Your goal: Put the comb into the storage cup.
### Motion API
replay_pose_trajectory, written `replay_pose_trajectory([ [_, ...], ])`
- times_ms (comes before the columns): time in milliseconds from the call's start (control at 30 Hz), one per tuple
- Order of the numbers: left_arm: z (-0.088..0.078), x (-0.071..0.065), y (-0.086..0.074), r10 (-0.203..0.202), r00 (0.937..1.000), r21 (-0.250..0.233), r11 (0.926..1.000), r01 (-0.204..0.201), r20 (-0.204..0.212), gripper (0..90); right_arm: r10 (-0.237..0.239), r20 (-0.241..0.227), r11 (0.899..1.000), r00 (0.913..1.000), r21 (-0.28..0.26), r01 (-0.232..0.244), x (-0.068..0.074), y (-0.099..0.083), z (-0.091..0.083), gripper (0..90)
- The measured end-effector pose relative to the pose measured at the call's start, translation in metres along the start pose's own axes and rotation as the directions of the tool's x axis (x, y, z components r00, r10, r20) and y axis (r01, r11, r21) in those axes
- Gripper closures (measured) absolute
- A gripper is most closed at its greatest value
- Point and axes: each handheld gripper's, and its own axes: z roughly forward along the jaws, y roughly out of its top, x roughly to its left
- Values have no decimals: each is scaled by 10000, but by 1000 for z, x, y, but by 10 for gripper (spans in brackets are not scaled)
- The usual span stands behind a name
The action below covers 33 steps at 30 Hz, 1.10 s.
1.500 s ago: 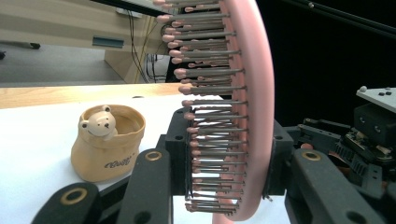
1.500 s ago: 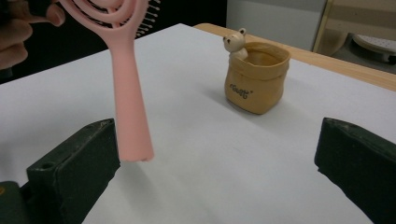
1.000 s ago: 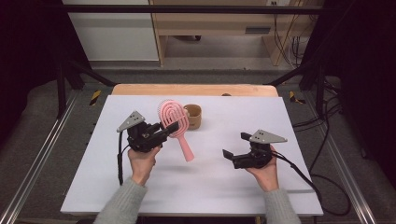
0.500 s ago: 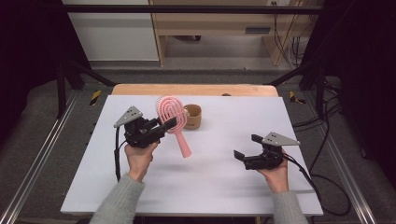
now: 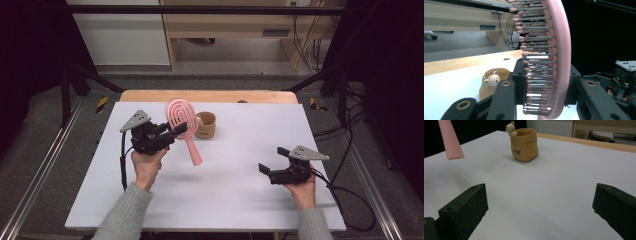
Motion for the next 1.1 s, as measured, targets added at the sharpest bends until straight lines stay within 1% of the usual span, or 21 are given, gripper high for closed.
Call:
replay_pose_trajectory([
  [133, 1, 0, 3, 21, 10000, -13, 10000, -21, -9, 630, -51, 31, 10000, 10000, 38, 51, -1, -2, -1, 2],
  [500, 6, 2, 12, 209, 9998, 179, 9996, -208, -47, 630, -68, 60, 9998, 10000, 161, 67, -4, -7, -2, 2],
  [667, 8, 1, 18, 412, 9991, 277, 9988, -410, -87, 630, -144, 44, 9997, 9999, 194, 143, -5, -8, -2, 2],
  [1100, 14, 5, 30, 492, 9984, 334, 9983, -483, -287, 630, -136, 46, 9998, 9999, 167, 135, -6, -9, -3, 2],
])
